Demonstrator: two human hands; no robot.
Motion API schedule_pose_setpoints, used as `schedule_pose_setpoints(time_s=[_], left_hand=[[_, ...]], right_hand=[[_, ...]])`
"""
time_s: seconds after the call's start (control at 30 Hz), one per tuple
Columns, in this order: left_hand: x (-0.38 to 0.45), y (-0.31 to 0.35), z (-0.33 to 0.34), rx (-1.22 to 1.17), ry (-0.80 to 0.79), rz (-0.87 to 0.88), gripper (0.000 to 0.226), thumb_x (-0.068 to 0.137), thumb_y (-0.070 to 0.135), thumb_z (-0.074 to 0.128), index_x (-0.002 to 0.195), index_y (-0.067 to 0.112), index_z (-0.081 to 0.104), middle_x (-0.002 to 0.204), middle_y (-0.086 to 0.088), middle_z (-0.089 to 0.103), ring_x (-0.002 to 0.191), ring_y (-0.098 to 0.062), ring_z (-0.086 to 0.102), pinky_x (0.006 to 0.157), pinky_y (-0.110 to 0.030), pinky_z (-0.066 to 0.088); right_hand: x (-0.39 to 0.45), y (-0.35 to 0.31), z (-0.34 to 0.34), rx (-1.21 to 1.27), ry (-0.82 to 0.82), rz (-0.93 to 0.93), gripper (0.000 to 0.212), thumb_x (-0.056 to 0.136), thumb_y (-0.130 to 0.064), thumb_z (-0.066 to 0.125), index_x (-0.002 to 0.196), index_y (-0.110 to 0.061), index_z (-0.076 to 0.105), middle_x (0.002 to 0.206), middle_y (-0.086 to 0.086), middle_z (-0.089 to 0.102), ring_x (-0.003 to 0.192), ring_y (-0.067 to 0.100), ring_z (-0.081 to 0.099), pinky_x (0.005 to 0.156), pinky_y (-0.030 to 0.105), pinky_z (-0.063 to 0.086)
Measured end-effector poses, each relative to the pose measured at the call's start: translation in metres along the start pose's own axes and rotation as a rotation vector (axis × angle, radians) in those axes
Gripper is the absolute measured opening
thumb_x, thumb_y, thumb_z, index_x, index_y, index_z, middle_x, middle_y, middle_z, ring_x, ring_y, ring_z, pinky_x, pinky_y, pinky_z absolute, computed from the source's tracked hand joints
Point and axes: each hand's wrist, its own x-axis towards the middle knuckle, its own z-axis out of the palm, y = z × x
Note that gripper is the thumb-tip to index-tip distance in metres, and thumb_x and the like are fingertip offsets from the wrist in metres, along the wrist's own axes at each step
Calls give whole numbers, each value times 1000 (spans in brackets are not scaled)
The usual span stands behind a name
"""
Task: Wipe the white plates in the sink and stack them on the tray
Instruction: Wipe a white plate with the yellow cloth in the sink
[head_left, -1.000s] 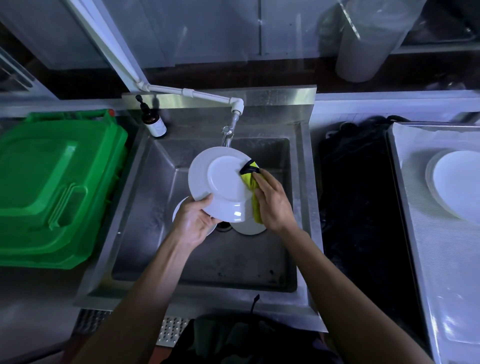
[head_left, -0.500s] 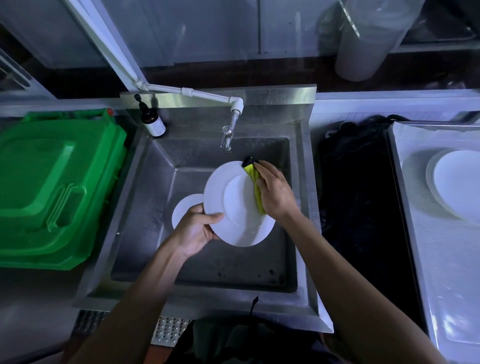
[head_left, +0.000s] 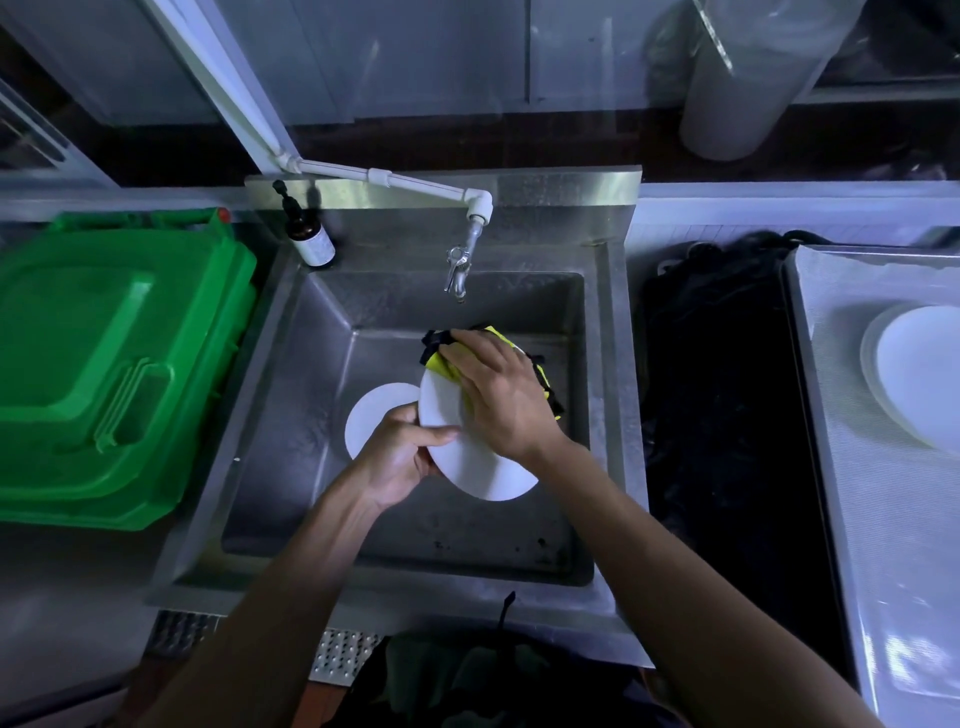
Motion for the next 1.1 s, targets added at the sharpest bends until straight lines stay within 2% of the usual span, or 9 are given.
schedule_pose_setpoints(time_s=[0.13, 0.23, 0.4, 0.57, 0.73, 0.8, 0.87, 1.0, 1.1], left_hand=[[4, -1, 2, -24, 35, 52, 26, 80, -8, 63, 101, 5, 73, 90, -9, 75, 84, -23, 72, 63, -33, 58], [6, 0, 2, -49, 40, 64, 22, 75, -3, 66, 86, 11, 79, 88, -8, 75, 82, -22, 73, 62, -32, 58], [5, 1, -1, -13, 30, 36, 27, 88, -10, 56, 107, 3, 71, 99, -16, 73, 91, -30, 71, 68, -38, 59], [0, 2, -1, -3, 20, -2, 46, 69, -1, 71, 115, -4, 68, 106, -20, 73, 96, -35, 71, 73, -42, 60], [-4, 0, 2, -14, 47, 38, 42, 68, 4, 72, 110, 1, 71, 106, -20, 73, 96, -35, 71, 76, -44, 59], [-4, 0, 4, -37, 68, 60, 45, 69, 4, 71, 113, 1, 70, 110, -21, 72, 99, -37, 70, 81, -48, 57], [-3, 1, 8, -59, 87, 88, 42, 70, 6, 70, 112, 3, 70, 110, -19, 73, 98, -38, 70, 77, -50, 59], [1, 4, 12, -140, 128, 129, 27, 80, -2, 67, 100, 13, 75, 105, -13, 75, 92, -31, 73, 64, -42, 60], [5, 9, 13, -154, 152, 135, 23, 91, -4, 56, 105, 8, 71, 100, -11, 76, 86, -27, 74, 64, -41, 61]], right_hand=[[-9, -11, 5, 27, -41, -128, 49, 88, -25, 45, 132, -15, 64, 148, 4, 53, 140, 30, 42, 106, 43, 34], [-12, -12, 6, 99, -21, -175, 48, 89, -26, 44, 130, -14, 66, 147, 4, 54, 140, 29, 42, 108, 42, 32], [-7, 0, 6, 109, -14, -147, 49, 87, -1, 58, 134, -16, 64, 149, 3, 52, 141, 30, 42, 107, 50, 37], [5, 15, 6, 81, 46, 5, 40, 100, -18, 49, 138, -22, 59, 149, 1, 50, 136, 29, 46, 104, 51, 39], [5, 35, 4, 117, 73, 133, 41, 105, -27, 39, 144, -24, 52, 151, -1, 46, 133, 27, 46, 100, 50, 43], [3, 41, 6, 115, 84, 185, 41, 106, -24, 40, 145, -23, 50, 152, 0, 45, 131, 29, 47, 101, 52, 44], [0, 47, 9, 119, 73, 254, 41, 107, -25, 39, 147, -22, 47, 154, 1, 43, 133, 29, 45, 105, 53, 42], [-12, 46, 17, 186, 91, 354, 44, 106, -21, 41, 150, -20, 45, 157, 5, 39, 139, 31, 38, 112, 51, 35], [-19, 34, 24, 154, 97, 341, 43, 105, -17, 41, 148, -17, 47, 158, 6, 38, 140, 32, 37, 111, 51, 36]])
